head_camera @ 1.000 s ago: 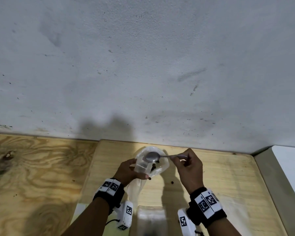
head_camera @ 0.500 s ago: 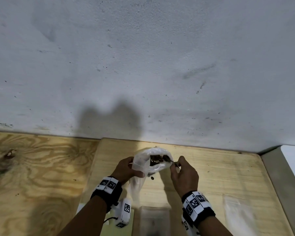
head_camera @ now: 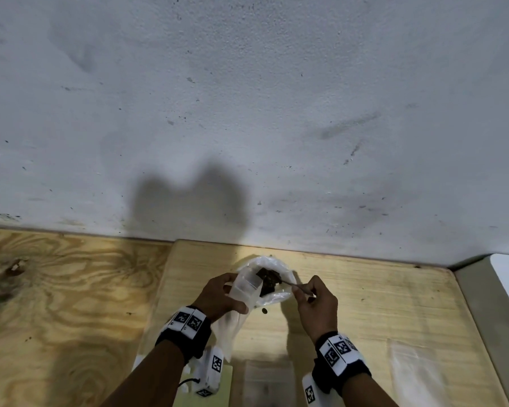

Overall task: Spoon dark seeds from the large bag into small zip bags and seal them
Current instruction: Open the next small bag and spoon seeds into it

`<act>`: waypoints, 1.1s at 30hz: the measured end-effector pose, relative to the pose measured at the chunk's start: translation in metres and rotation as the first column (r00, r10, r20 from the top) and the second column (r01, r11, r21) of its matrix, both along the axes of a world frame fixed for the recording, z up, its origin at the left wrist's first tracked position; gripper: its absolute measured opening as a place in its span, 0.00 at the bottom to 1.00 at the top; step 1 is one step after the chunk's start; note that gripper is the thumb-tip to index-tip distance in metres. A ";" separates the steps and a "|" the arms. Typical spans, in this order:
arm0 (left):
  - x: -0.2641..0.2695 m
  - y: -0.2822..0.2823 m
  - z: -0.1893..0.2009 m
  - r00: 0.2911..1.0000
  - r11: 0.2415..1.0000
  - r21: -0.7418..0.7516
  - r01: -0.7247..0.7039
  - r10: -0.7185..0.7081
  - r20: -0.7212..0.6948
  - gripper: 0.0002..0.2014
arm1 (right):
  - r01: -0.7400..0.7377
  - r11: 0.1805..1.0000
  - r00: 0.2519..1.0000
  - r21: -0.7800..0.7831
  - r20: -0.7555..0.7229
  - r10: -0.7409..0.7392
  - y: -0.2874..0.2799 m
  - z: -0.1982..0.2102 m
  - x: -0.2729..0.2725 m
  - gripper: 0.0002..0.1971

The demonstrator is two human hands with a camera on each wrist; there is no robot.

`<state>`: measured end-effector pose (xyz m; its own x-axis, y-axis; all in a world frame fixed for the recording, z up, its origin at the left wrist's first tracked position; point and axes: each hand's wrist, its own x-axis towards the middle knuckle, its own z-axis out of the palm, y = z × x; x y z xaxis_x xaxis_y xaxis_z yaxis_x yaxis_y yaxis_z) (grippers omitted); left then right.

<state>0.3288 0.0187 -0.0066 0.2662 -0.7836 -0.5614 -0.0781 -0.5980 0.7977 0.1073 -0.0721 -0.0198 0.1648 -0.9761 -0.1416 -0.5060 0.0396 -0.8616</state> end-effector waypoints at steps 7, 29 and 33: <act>-0.002 -0.004 -0.002 1.000 1.000 0.007 -0.001 0.001 -0.012 0.32 | 0.018 0.985 0.997 0.174 0.070 -0.030 0.005 0.007 0.011 0.18; -0.002 0.001 0.005 0.999 1.000 -0.004 -0.031 0.031 -0.040 0.42 | 0.158 0.911 0.869 0.381 0.383 -0.311 -0.026 0.058 -0.029 0.12; -0.008 0.002 0.005 0.999 0.999 -0.007 -0.042 0.042 -0.028 0.47 | 0.095 0.957 0.874 0.272 0.437 -0.211 -0.017 0.077 -0.021 0.11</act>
